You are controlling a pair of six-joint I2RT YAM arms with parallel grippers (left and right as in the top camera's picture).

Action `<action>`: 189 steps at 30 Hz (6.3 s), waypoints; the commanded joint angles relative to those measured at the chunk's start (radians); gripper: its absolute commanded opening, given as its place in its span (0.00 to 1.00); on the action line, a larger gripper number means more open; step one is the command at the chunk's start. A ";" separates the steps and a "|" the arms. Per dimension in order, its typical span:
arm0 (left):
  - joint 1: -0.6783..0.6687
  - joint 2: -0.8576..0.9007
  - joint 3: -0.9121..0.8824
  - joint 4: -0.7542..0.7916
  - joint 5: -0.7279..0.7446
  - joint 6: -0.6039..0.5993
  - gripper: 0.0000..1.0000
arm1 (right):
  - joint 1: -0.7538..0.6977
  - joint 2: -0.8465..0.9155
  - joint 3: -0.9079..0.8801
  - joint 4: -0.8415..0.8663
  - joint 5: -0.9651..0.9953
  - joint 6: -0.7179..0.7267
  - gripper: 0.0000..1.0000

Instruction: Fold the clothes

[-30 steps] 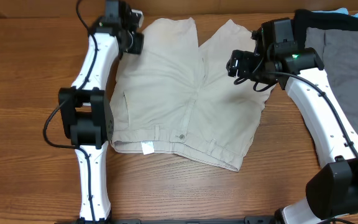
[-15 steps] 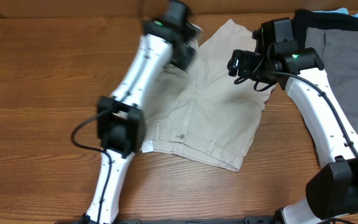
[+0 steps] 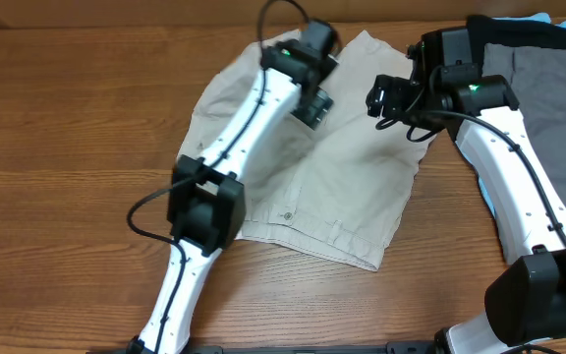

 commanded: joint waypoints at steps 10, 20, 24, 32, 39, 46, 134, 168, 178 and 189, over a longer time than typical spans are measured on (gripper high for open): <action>0.247 0.005 0.103 0.053 0.193 -0.018 0.96 | -0.008 -0.002 0.007 0.027 0.009 0.008 0.90; 0.342 0.006 0.096 0.095 0.238 0.022 0.92 | -0.008 0.065 0.006 0.000 -0.032 0.046 0.89; 0.331 0.004 0.096 -0.067 0.370 0.022 0.91 | -0.013 0.072 0.006 -0.006 -0.031 0.049 0.89; 0.297 0.007 0.090 -0.443 0.330 0.017 0.77 | -0.040 0.072 0.006 -0.002 -0.031 0.048 0.90; 0.311 0.007 0.035 -0.521 0.226 -0.055 0.76 | -0.047 0.072 0.006 -0.004 -0.031 0.048 0.90; 0.312 0.007 -0.080 -0.462 0.147 -0.042 0.75 | -0.047 0.072 0.005 -0.013 -0.031 0.048 0.90; 0.449 -0.235 0.154 -0.113 0.195 0.049 0.95 | 0.259 0.072 -0.434 0.181 -0.113 0.075 0.54; 0.314 -0.151 0.154 0.061 0.199 0.124 1.00 | -0.198 0.072 -0.463 0.251 -0.269 -0.013 0.20; 0.248 0.059 0.154 0.220 0.268 0.157 0.96 | -0.208 0.072 -0.387 0.132 -0.332 -0.065 1.00; 0.225 0.193 0.154 0.193 0.314 0.156 0.96 | -0.208 0.072 -0.386 0.110 -0.332 -0.065 1.00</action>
